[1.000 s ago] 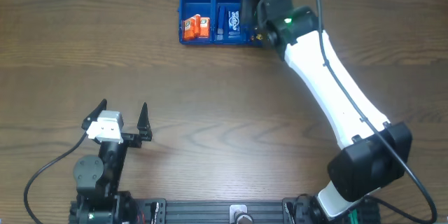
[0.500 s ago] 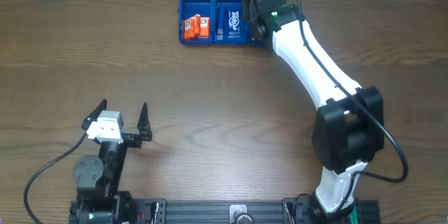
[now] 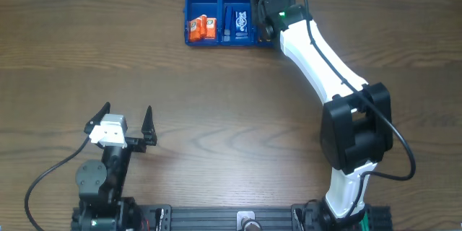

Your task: Sort Candies Into Trays

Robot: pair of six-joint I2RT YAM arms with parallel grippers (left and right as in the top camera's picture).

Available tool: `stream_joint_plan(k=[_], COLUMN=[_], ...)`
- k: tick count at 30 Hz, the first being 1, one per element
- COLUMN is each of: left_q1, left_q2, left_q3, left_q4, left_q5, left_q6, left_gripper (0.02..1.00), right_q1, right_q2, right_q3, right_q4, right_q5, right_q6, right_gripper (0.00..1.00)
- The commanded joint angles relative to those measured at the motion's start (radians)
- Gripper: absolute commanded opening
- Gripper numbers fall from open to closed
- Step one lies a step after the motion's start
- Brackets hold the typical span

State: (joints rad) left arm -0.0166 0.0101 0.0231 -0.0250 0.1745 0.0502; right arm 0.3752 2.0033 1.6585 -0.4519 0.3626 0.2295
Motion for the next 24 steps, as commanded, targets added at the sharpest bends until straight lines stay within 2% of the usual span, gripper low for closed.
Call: stream_joint_plan(k=[1, 13, 24], left_q1=[0.003, 0.003, 0.003], left_q2=[-0.006, -0.006, -0.006], left_q3=[-0.018, -0.018, -0.018], left_q4=[-0.035, -0.035, -0.035], left_q5=[0.014, 0.014, 0.014], left_q6=[0.006, 0.006, 0.006], left_gripper=[0.998, 0.998, 0.998], right_q1=[-0.008, -0.013, -0.208], right_q2=[0.008, -0.095, -0.449], right_q3=[-0.002, -0.002, -0.053], right_q4=[-0.006, -0.085, -0.256], right_q5=[0.019, 0.019, 0.018], right_q6=[0.005, -0.008, -0.098], right_gripper=[1.0, 1.0, 1.0])
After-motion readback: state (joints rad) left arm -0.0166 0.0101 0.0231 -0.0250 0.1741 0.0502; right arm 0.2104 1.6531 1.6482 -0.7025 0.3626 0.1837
